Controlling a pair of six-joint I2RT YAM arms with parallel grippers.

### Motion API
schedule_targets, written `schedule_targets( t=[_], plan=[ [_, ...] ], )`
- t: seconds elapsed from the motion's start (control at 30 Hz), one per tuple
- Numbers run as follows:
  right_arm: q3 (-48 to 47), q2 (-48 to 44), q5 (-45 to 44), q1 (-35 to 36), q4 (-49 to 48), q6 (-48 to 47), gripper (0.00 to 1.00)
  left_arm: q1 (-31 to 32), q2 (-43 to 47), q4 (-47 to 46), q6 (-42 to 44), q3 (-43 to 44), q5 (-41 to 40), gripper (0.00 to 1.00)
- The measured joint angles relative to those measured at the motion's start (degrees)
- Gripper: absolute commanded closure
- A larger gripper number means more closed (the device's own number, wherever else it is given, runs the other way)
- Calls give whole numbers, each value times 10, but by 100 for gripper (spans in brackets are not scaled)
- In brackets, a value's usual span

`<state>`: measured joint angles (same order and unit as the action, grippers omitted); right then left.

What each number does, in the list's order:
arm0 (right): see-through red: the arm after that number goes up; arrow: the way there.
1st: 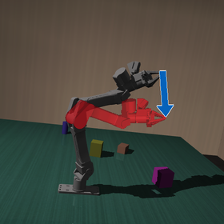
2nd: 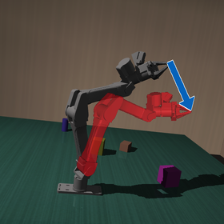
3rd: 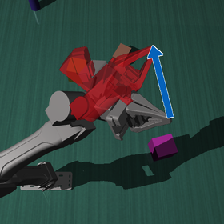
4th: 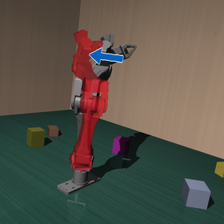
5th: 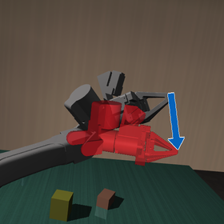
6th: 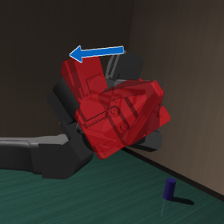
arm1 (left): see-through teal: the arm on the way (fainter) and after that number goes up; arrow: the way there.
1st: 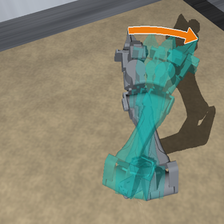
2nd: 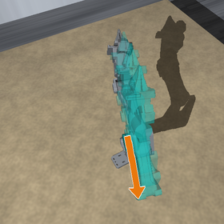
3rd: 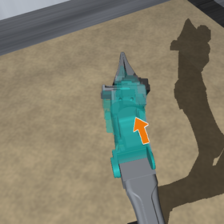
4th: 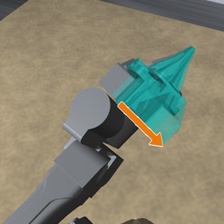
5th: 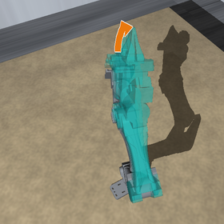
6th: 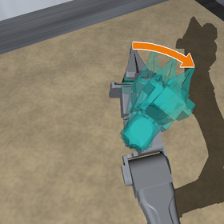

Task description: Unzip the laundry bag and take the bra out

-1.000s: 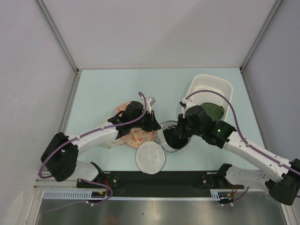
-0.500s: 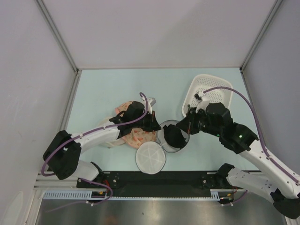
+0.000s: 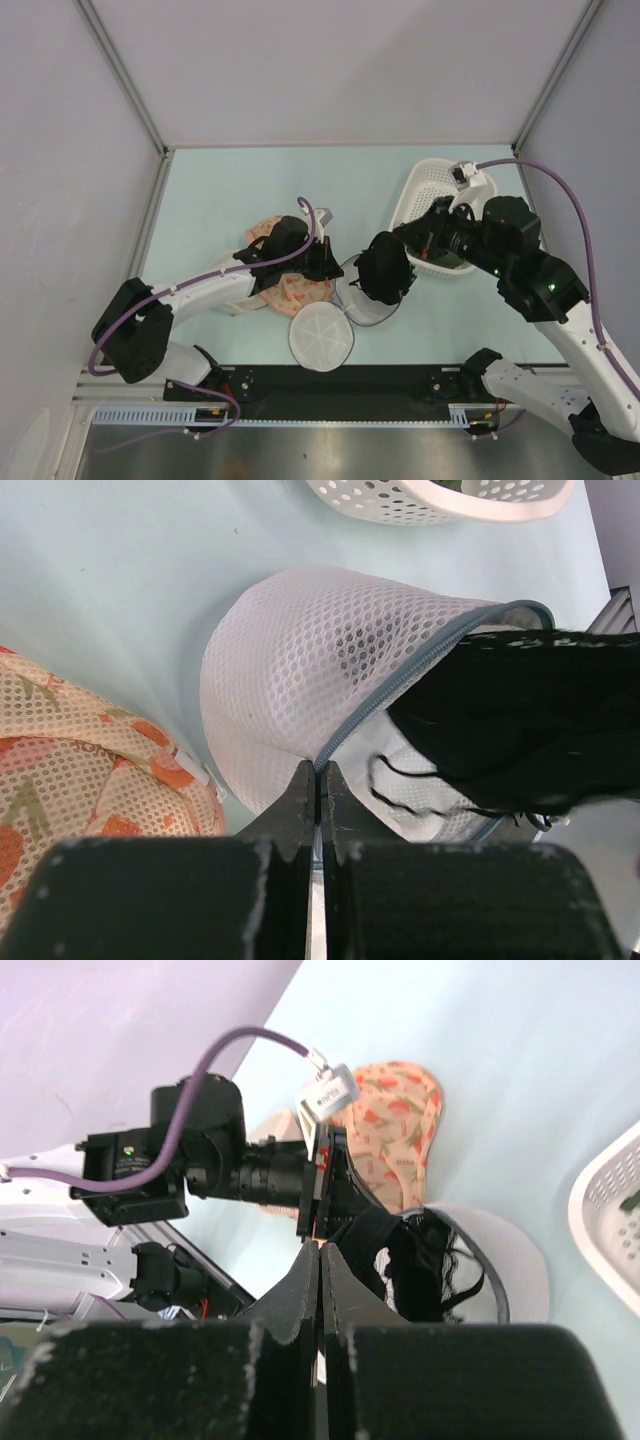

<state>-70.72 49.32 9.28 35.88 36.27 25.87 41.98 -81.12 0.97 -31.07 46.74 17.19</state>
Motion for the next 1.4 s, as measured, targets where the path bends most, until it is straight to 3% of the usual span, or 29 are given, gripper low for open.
schedule_targets(
  t=[0.47,0.77,1.03,1.4],
  plan=[
    [-130,31,35,-63,17,-54,100,0,-3,0,0,0,0,100],
    [-158,99,96,-227,2,-87,100,-1,-3,0,0,0,0,100],
    [-138,148,184,-377,-84,-52,100,-4,-3,0,1,0,0,100],
    [-75,209,220,-408,-240,27,100,-6,-3,0,1,0,0,100]
  ],
)
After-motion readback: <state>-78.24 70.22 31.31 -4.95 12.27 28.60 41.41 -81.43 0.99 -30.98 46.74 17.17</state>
